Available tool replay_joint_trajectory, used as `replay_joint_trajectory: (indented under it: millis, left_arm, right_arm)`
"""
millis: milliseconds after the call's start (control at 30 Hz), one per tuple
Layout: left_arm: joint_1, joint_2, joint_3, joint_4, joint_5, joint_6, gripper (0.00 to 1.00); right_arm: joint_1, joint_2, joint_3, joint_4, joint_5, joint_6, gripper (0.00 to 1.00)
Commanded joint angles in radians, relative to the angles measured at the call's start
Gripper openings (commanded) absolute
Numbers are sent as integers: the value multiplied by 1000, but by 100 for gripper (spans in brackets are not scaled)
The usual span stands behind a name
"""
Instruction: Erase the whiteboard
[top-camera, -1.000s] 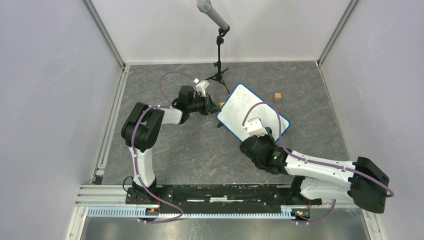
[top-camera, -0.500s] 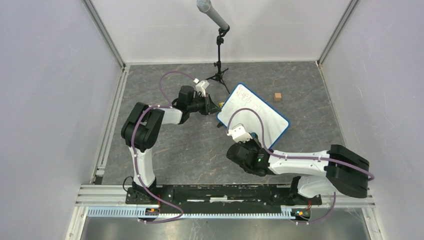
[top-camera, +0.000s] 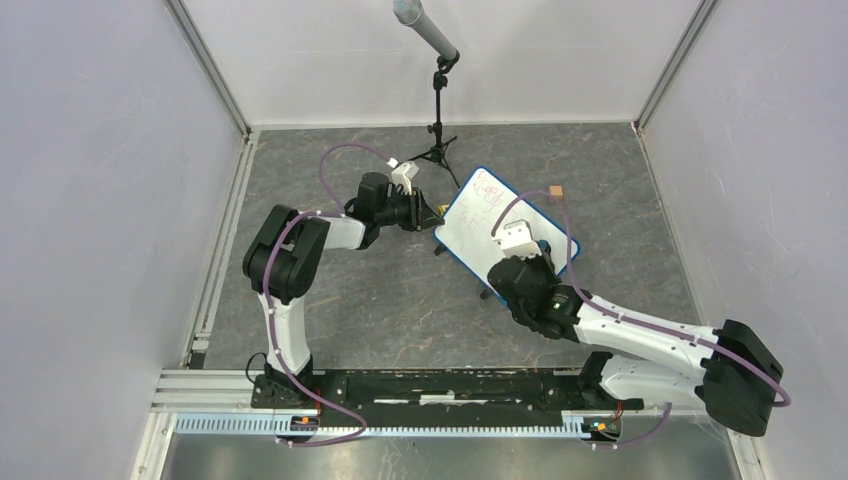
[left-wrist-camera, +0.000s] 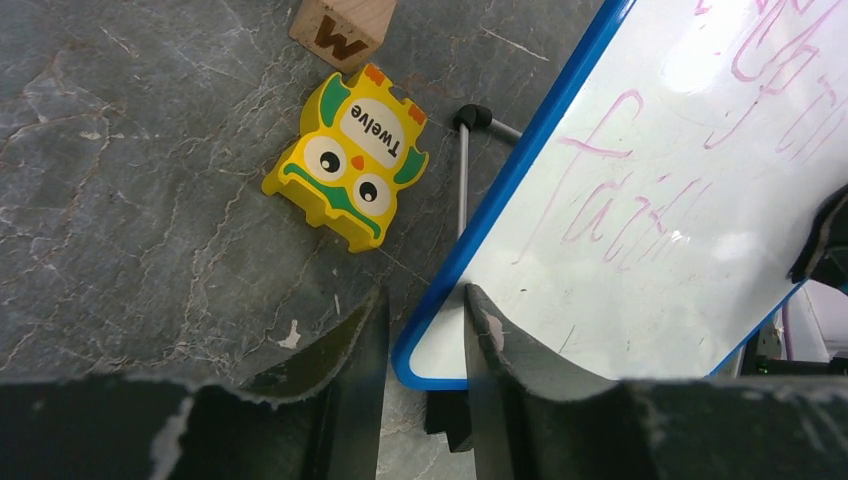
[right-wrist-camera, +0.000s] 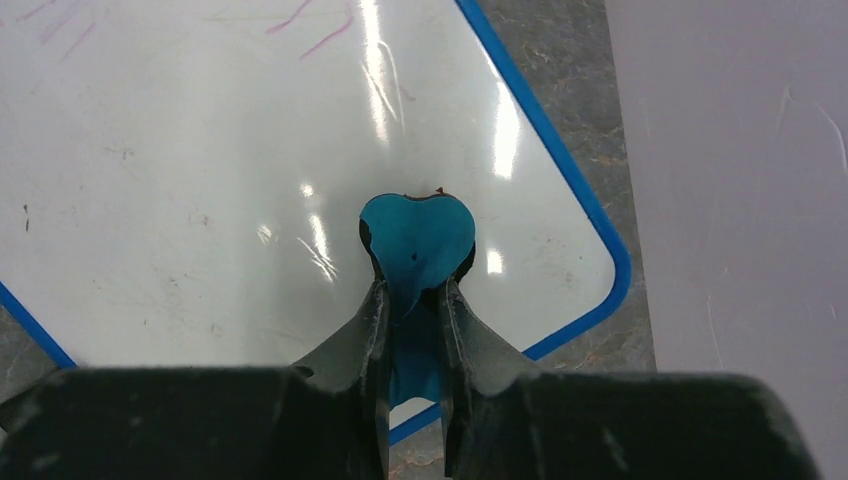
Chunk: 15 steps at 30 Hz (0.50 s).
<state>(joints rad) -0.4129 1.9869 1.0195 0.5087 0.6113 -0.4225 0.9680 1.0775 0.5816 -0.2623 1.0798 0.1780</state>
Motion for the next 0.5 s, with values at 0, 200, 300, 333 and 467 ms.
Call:
replay_joint_trajectory:
  millis: [0, 200, 300, 333, 467]
  left_arm:
    - [-9, -16, -14, 50, 2, 2, 41]
    - [-10, -14, -16, 54, 4, 1, 41]
    - [-9, -16, -18, 54, 3, 2, 41]
    - [-9, -16, -18, 54, 2, 2, 41]
    - [-10, -6, -11, 52, 12, -1, 41]
  right_arm:
    - [17, 45, -35, -10, -47, 61, 9]
    - [142, 144, -69, 39, -82, 176, 9]
    - [150, 178, -74, 88, -146, 202, 9]
    - [151, 179, -73, 97, -153, 200, 9]
    - [149, 140, -40, 59, -83, 155, 10]
